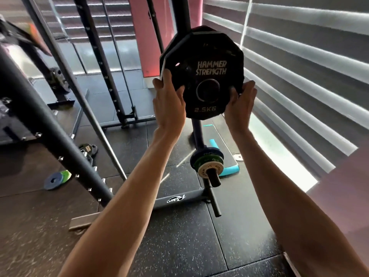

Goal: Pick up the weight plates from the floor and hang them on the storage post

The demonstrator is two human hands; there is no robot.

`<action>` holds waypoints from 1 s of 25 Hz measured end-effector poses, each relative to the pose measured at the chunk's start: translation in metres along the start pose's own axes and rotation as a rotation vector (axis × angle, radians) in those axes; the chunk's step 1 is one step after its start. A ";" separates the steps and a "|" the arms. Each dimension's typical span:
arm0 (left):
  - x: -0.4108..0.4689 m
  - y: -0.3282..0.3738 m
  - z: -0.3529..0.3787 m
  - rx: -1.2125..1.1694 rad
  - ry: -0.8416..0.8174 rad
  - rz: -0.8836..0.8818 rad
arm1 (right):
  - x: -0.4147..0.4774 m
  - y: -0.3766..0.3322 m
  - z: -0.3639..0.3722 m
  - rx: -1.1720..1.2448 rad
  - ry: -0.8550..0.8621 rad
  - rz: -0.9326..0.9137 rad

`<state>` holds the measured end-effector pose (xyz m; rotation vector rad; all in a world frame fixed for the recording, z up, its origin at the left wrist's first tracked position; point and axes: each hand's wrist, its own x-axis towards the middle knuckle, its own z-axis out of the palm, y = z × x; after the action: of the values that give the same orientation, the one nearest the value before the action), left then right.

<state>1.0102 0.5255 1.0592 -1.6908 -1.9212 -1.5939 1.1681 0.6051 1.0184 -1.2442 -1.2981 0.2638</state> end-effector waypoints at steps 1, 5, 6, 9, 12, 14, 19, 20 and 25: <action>0.002 -0.001 -0.001 0.016 -0.008 -0.019 | 0.003 -0.003 0.000 -0.032 -0.010 0.007; 0.004 -0.015 -0.015 0.089 -0.051 -0.048 | -0.015 -0.034 -0.003 -0.068 0.228 -0.135; 0.004 -0.021 -0.024 0.099 -0.082 -0.043 | -0.027 -0.051 0.000 -0.018 0.271 -0.221; 0.008 -0.057 -0.069 0.160 -0.190 -0.091 | -0.080 -0.111 0.033 0.154 0.084 -0.458; 0.007 -0.123 -0.134 0.200 -0.206 -0.284 | -0.147 -0.166 0.095 0.190 -0.311 -0.394; -0.006 -0.184 -0.195 0.171 -0.183 -0.450 | -0.205 -0.204 0.145 0.141 -0.556 -0.366; -0.066 -0.311 -0.355 0.354 -0.062 -0.756 | -0.368 -0.308 0.251 0.057 -1.079 -0.458; -0.080 -0.331 -0.384 0.378 -0.028 -0.812 | -0.400 -0.328 0.265 0.048 -1.167 -0.477; -0.152 -0.426 -0.522 0.394 0.163 -1.090 | -0.540 -0.417 0.331 0.061 -1.534 -0.607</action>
<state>0.4677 0.1181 0.9294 -0.2860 -2.9894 -1.3032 0.5197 0.2147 0.9695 -0.3567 -2.8290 0.8851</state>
